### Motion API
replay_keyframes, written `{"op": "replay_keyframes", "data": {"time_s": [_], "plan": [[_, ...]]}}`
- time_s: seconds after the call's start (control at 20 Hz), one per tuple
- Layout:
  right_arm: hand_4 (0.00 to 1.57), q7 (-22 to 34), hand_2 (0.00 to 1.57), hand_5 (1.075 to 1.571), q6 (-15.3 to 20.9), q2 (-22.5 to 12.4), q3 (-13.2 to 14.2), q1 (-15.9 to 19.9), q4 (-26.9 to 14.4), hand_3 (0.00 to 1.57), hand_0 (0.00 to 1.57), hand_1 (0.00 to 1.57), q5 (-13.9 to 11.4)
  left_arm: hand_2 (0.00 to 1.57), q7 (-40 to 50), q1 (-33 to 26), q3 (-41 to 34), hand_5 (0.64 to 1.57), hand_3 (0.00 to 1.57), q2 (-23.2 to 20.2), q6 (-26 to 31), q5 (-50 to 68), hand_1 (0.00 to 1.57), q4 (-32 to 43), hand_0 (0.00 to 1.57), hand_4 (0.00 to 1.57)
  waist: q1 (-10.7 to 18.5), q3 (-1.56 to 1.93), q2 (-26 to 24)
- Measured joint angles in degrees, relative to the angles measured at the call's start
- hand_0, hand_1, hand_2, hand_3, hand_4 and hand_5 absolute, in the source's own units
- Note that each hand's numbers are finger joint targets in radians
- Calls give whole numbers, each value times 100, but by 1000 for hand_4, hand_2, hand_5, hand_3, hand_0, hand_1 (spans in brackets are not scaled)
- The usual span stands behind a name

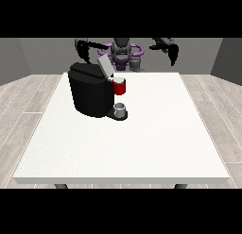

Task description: Insert the coffee pod into the coffee machine and close the lid

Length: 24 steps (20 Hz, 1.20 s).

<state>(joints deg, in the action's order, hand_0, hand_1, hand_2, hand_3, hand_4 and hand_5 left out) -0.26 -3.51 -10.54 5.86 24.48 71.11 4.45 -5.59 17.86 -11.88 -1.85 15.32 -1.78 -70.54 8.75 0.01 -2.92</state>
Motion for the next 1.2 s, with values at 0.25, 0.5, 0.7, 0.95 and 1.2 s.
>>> {"op": "replay_keyframes", "data": {"time_s": [0.25,0.5,0.7,0.95,1.2], "plan": [[0,-283,0,1571,35,70,-30,240,-394,0,0,0,-161,0,265,-96,65,1571,0,-109,-41,160,0,-471,0,0,-42,-4,226],[0,-178,0,1571,50,136,-152,558,-543,0,0,0,-322,0,168,-306,114,1571,0,-164,-126,207,0,-650,0,0,-143,-4,329],[0,-204,0,1571,-35,67,-94,840,-718,0,0,0,-338,0,200,-252,61,1571,0,-244,-204,315,0,-769,0,0,-161,-9,467],[0,-281,0,1571,-39,96,-99,1073,-898,0,0,0,-422,0,126,-283,120,1571,0,-305,-303,291,0,-797,0,0,-203,-18,573],[0,-496,0,1571,45,187,-143,1199,-999,0,0,0,-546,0,153,-313,227,1571,0,-307,-380,244,0,-870,0,0,-153,-22,612]]}}
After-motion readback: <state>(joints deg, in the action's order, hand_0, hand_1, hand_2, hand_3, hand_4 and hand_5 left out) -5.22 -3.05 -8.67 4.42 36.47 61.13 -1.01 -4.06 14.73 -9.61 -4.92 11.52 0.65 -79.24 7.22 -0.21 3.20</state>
